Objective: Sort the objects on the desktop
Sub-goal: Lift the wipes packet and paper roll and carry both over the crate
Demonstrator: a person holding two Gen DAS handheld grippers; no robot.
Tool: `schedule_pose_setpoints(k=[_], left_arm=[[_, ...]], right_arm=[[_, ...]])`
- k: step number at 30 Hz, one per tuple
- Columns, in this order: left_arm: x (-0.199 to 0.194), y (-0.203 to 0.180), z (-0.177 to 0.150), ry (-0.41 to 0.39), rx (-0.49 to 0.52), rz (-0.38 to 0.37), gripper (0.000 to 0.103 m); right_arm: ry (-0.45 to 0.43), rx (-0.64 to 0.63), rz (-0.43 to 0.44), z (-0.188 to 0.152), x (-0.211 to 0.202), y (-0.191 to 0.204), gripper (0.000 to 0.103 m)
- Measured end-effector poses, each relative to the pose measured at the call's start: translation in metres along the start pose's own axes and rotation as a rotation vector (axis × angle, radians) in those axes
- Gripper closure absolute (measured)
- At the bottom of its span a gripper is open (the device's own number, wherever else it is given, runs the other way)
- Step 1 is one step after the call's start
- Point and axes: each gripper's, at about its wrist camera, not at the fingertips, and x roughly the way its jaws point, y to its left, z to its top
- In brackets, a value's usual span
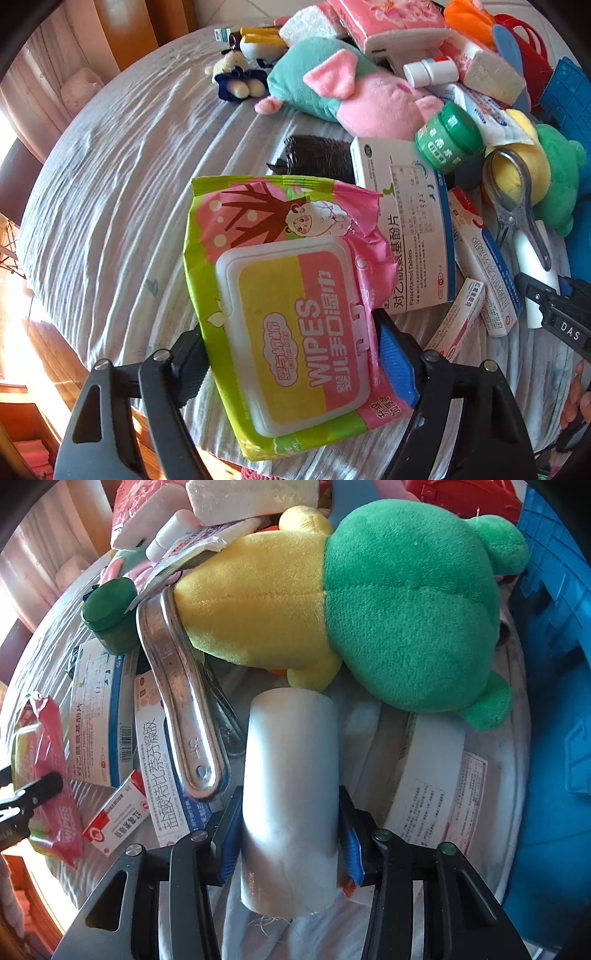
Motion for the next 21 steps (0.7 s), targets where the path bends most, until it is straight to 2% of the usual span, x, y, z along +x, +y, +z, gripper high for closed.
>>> schedule_pose_setpoints(k=[4, 5, 6, 7, 8, 9, 11, 14, 16, 17, 18, 20, 21], left_arm=[[-0.024, 0.001, 0.012, -0.068, 0.020, 0.006, 0.034], [-0.032, 0.015, 0.018, -0.084, 0.029, 0.003, 0.036], [-0.042, 0.016, 0.021, -0.100, 0.035, -0.001, 0.053], [-0.050, 0.017, 0.029, -0.129, 0.035, 0.008, 0.063], [-0.058, 0.018, 0.032, -0.150, 0.034, -0.003, 0.080], [-0.065, 0.017, 0.038, -0.166, 0.036, 0.003, 0.085], [-0.069, 0.032, 0.049, -0.183, 0.043, -0.013, 0.085], [-0.045, 0.037, 0.052, -0.170, 0.060, -0.041, 0.084], [-0.027, 0.036, 0.049, -0.113, 0.072, -0.058, 0.068], [-0.018, 0.035, 0.046, -0.076, 0.079, -0.052, 0.049], [-0.012, 0.035, 0.044, -0.056, 0.089, -0.054, 0.041], [-0.006, 0.035, 0.040, -0.054, 0.107, -0.067, 0.040], [-0.004, 0.035, 0.038, -0.043, 0.118, -0.065, 0.034]], right_arm=[[-0.053, 0.015, -0.021, 0.001, -0.027, -0.004, 0.058], [-0.070, 0.023, -0.021, 0.002, -0.035, -0.006, 0.058], [-0.087, 0.029, -0.024, 0.003, -0.043, -0.007, 0.058], [-0.106, 0.034, -0.028, 0.005, -0.051, -0.007, 0.058], [-0.125, 0.039, -0.031, 0.007, -0.060, -0.008, 0.058], [-0.144, 0.044, -0.032, 0.008, -0.067, -0.008, 0.058], [-0.179, 0.049, -0.035, 0.011, -0.083, -0.007, 0.058], [-0.207, 0.058, -0.034, 0.003, -0.097, -0.012, 0.058], [-0.214, 0.061, -0.027, 0.004, -0.101, -0.006, 0.058], [-0.214, 0.061, -0.021, 0.004, -0.100, -0.006, 0.058], [-0.211, 0.061, -0.017, 0.009, -0.099, -0.007, 0.058], [-0.204, 0.064, -0.008, -0.003, -0.085, -0.010, 0.058], [-0.199, 0.066, -0.006, -0.006, -0.081, -0.009, 0.058]])
